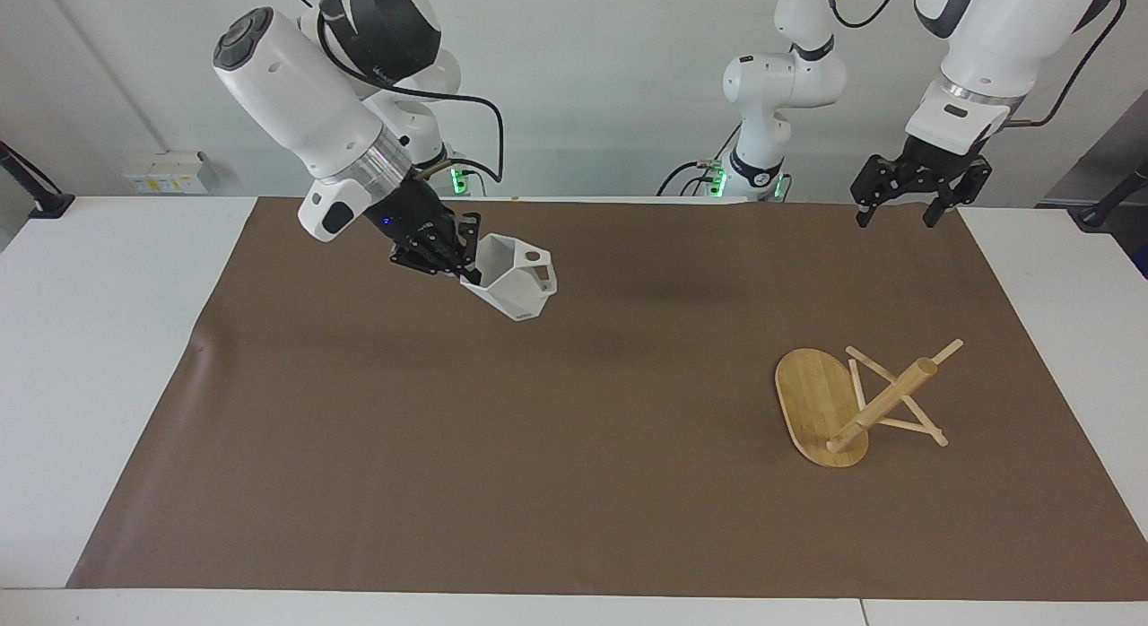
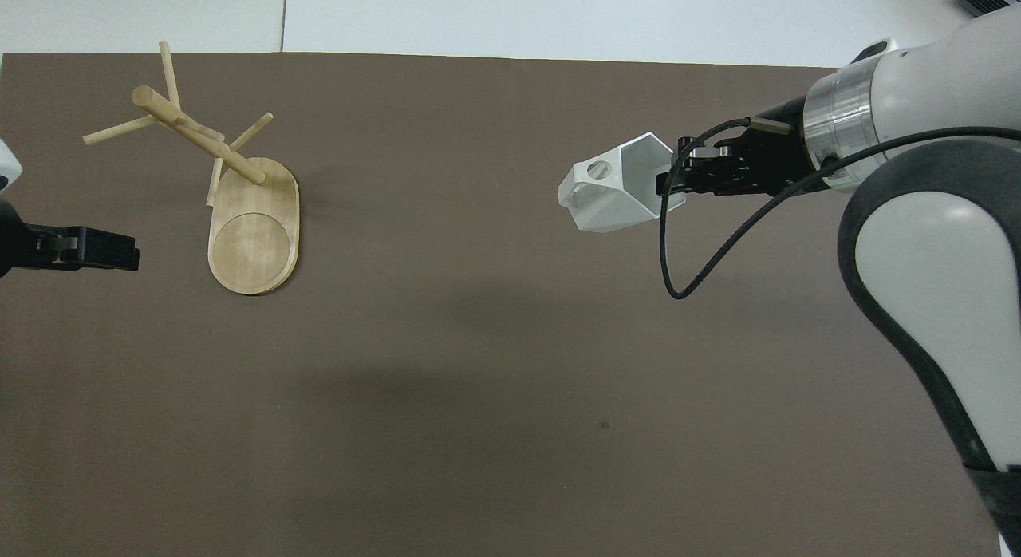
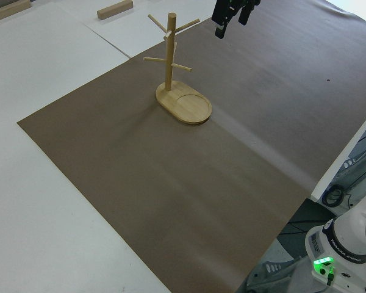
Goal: Hang cup on rack
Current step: 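Carry the cup toward the center while the left gripper reaches toward it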
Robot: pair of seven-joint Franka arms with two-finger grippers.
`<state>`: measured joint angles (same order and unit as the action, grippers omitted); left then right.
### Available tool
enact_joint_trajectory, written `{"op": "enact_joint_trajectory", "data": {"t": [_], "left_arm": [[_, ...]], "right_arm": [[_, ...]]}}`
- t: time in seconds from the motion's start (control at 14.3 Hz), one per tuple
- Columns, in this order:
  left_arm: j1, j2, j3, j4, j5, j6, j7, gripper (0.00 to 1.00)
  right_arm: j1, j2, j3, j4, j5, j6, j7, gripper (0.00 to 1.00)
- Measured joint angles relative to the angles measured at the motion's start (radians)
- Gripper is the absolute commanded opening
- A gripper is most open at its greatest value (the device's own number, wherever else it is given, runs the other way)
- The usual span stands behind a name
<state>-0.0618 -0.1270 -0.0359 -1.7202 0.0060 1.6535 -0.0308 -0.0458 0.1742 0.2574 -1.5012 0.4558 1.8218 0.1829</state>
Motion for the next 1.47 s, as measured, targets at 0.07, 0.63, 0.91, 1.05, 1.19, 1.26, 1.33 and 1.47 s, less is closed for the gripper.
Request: {"op": "enact_joint_trajectory", "data": {"t": [0.07, 0.63, 0.91, 1.05, 1.19, 1.26, 1.33, 1.47], "left_arm": [[0.0, 0.0, 0.0, 0.0, 0.0, 0.0, 0.0, 1.0], [0.0, 0.0, 0.0, 0.0, 0.0, 0.0, 0.0, 1.0], [0.0, -0.001, -0.002, 0.0, 0.0, -0.004, 0.0, 1.0], [-0.001, -0.006, -0.01, 0.0, 0.0, -0.036, -0.006, 1.0], [-0.001, -0.012, -0.013, -0.002, -0.013, -0.072, -0.068, 1.0], [-0.001, -0.016, -0.013, -0.005, -0.045, -0.095, -0.124, 1.0], [0.0, -0.021, -0.013, -0.012, -0.083, -0.116, -0.183, 1.0], [0.001, -0.029, -0.009, -0.024, -0.163, -0.159, -0.33, 1.0]], "right_arm": [[0.0, -0.001, 0.001, 0.0, 0.03, 0.0, 0.005, 0.0], [0.001, -0.004, 0.063, 0.0, 0.214, 0.0, 0.079, 0.0], [0.002, -0.005, 0.097, -0.001, 0.248, 0.0, 0.095, 0.0], [0.003, -0.006, 0.116, -0.008, 0.278, 0.016, 0.106, 0.0], [0.004, -0.008, 0.146, -0.027, 0.319, 0.078, 0.135, 0.0], [0.004, -0.008, 0.166, -0.036, 0.327, 0.11, 0.154, 0.0], [0.005, -0.009, 0.185, -0.044, 0.33, 0.138, 0.171, 0.0], [0.006, -0.009, 0.216, -0.058, 0.332, 0.169, 0.19, 0.0]]}}
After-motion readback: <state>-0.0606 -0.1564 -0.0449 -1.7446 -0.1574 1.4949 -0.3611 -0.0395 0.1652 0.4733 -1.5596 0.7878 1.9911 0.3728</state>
